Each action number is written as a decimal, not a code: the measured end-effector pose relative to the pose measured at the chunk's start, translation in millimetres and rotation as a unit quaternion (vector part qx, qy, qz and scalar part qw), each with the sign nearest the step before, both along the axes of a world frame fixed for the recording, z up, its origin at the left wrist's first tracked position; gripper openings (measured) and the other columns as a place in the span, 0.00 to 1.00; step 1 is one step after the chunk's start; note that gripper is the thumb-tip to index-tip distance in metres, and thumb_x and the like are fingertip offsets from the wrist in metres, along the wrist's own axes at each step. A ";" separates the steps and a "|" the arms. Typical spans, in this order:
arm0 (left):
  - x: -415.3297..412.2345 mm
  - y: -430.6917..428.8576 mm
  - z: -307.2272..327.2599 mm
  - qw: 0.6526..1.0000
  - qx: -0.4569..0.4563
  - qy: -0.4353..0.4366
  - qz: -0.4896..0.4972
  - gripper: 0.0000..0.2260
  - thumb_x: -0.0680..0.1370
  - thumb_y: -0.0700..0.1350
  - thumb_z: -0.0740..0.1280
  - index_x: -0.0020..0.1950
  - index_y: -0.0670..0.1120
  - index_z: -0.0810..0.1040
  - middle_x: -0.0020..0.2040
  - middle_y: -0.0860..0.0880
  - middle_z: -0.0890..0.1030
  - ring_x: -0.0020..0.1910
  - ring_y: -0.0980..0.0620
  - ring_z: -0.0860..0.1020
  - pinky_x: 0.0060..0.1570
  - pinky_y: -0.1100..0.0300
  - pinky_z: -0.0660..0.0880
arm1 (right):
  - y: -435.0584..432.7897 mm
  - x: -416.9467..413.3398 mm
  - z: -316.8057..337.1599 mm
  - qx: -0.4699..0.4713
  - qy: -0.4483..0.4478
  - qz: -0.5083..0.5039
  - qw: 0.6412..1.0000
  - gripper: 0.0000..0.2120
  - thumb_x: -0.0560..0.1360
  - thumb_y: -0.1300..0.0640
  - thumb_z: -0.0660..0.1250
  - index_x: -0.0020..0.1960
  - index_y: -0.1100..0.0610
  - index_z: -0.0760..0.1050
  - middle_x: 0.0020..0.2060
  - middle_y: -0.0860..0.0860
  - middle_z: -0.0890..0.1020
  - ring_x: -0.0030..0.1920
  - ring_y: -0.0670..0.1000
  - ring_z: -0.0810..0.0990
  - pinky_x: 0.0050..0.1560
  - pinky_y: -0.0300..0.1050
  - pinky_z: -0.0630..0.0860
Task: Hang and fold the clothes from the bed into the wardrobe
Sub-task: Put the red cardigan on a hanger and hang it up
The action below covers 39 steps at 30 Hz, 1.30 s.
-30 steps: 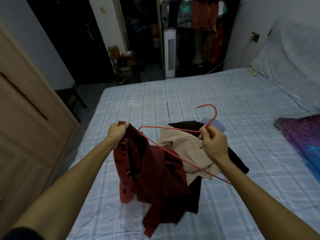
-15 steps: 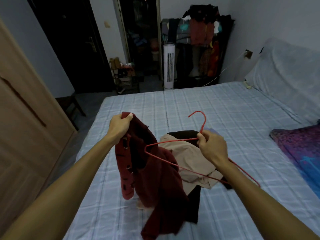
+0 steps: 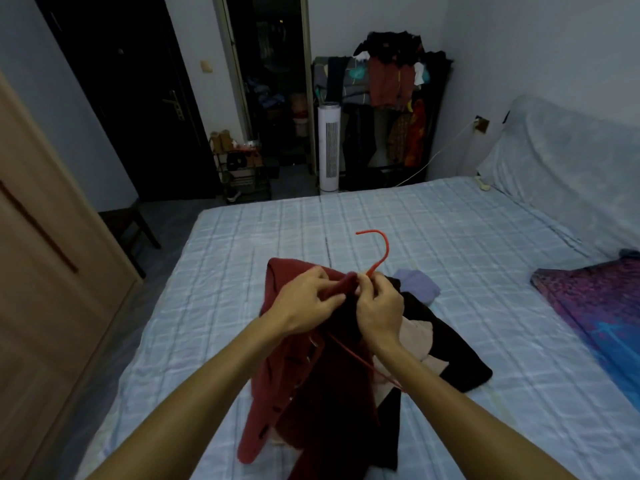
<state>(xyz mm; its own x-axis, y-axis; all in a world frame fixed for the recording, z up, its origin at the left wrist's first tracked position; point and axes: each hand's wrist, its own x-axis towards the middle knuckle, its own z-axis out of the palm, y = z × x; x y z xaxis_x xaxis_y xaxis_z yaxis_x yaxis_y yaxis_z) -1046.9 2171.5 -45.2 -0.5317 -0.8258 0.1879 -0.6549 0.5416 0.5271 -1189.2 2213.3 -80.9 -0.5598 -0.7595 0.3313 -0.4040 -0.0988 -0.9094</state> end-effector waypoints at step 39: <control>96.6 -8.3 46.7 0.975 -0.193 -0.011 0.110 0.05 0.78 0.47 0.59 0.52 0.53 0.70 0.40 0.51 0.69 0.39 0.52 0.69 0.41 0.60 0.64 | -33.2 50.7 -116.8 0.323 0.074 0.241 0.912 0.35 0.73 0.51 0.67 0.75 0.54 0.55 0.68 0.54 0.70 0.68 0.56 0.69 0.67 0.54 0.67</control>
